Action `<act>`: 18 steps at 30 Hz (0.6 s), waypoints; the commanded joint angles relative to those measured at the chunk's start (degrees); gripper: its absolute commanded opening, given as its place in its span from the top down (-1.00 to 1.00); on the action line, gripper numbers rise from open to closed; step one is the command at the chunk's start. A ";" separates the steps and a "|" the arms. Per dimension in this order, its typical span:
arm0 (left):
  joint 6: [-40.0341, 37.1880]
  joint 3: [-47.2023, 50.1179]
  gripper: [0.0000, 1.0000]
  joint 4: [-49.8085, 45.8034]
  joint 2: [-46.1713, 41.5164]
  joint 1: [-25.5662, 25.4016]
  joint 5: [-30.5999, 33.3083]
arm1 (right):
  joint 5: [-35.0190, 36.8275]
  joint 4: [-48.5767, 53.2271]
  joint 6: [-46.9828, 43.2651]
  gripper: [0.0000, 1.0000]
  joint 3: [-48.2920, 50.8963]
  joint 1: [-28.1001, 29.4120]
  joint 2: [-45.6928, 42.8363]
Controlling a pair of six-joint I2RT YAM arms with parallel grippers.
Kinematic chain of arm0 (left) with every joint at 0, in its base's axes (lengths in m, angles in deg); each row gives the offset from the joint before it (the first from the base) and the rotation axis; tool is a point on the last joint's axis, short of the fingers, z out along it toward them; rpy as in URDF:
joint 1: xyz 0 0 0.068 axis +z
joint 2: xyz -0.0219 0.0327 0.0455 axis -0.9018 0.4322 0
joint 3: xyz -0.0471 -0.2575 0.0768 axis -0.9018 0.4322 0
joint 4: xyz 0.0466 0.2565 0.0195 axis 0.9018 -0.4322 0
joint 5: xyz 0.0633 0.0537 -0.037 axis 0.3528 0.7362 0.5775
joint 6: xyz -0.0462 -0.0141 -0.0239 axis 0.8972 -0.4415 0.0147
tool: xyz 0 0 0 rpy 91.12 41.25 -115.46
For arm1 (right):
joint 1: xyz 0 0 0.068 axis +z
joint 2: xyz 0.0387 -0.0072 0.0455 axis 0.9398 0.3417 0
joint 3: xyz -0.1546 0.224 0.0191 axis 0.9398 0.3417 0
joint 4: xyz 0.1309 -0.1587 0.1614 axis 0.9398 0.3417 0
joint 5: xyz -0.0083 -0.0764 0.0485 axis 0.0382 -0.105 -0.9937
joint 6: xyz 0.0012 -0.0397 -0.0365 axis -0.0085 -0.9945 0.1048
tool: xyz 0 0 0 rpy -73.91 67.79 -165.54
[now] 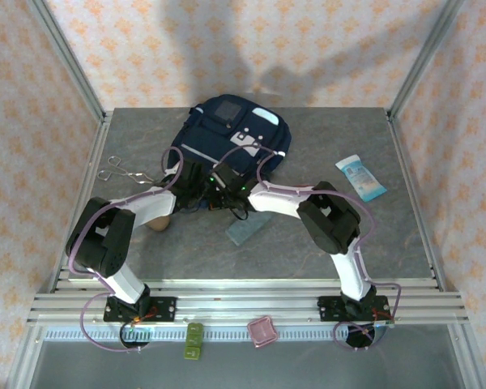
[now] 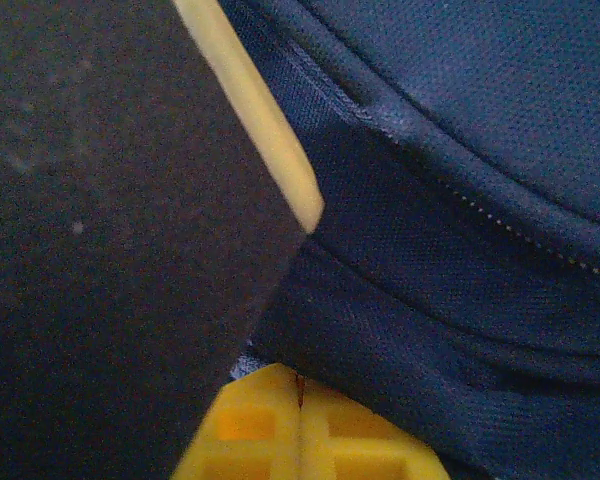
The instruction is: Pack books, pencil case, and school supplies into a backpack
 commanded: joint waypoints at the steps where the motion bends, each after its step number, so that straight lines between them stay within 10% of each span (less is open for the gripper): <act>1: -0.61 1.13 -0.19 -2.21 0.39 0.15 -0.28 | 0.96 -1.56 0.10 1.00 3.59 -0.14 -3.56; 18: -3.14 -0.26 -0.16 -3.96 4.09 1.88 2.65 | 17.90 2.14 -0.79 1.00 15.14 -19.23 -10.76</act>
